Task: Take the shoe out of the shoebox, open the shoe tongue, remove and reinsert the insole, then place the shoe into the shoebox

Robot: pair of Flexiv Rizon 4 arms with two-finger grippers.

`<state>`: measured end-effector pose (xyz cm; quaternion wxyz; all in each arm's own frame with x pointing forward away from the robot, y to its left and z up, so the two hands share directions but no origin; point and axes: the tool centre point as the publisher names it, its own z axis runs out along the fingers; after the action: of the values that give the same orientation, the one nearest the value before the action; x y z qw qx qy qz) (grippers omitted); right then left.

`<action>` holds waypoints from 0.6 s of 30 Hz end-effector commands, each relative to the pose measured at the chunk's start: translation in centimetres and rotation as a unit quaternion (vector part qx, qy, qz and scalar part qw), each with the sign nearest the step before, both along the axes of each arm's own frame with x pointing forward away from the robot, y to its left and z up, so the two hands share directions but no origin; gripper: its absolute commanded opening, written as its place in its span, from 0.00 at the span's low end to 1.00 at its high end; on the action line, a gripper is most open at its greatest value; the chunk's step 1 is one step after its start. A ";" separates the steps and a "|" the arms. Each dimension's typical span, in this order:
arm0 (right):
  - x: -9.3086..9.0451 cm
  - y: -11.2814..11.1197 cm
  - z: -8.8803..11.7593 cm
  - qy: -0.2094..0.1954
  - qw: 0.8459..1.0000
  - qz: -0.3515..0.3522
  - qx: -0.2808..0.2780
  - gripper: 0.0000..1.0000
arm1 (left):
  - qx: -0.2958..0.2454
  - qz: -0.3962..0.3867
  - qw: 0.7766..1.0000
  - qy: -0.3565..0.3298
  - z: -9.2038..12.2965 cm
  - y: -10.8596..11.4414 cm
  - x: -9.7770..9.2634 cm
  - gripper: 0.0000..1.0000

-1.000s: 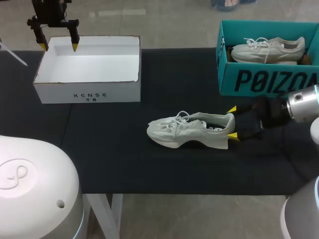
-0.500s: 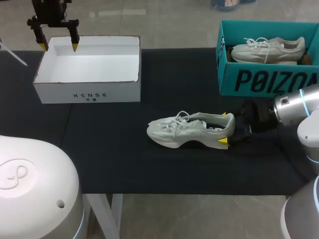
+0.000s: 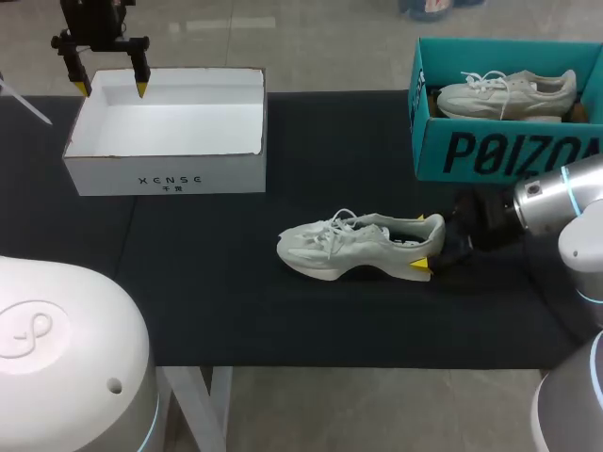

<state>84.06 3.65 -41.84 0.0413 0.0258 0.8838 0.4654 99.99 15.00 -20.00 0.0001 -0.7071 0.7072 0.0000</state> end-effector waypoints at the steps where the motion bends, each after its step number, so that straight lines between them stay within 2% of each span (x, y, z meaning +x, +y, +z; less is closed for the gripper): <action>1: 0.1 0.2 -0.3 -0.001 1.000 -0.003 -0.001 0.00 | 0.015 0.009 1.000 0.003 0.2 -1.0 0.1 1.00; 6: -0.1 0.4 -0.6 0.001 1.000 -0.004 -0.002 0.00 | 0.051 0.052 0.997 -0.014 -0.1 -7.1 0.3 1.00; 7: -0.2 0.4 -0.7 0.002 1.000 -0.003 -0.003 0.00 | 0.035 0.052 0.998 -0.012 -0.2 -8.2 0.2 1.00; 12: -0.6 0.1 -0.9 0.005 1.000 -0.001 -0.007 0.00 | 0.031 0.047 0.998 -0.008 -1.6 -13.5 -0.2 1.00; 16: -0.8 -0.2 -1.1 0.007 1.000 0.001 -0.011 0.00 | 0.030 0.029 0.999 -0.008 -2.2 -17.0 -0.9 1.00; 18: -0.9 -0.4 -0.9 0.006 1.000 0.002 -0.012 0.00 | 0.042 0.028 0.999 -0.019 -2.0 -18.1 -1.5 1.00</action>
<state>83.65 3.42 -42.22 0.0352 0.0263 0.8884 0.4569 98.86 -0.75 -21.83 0.0175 -0.7212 0.6925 0.0033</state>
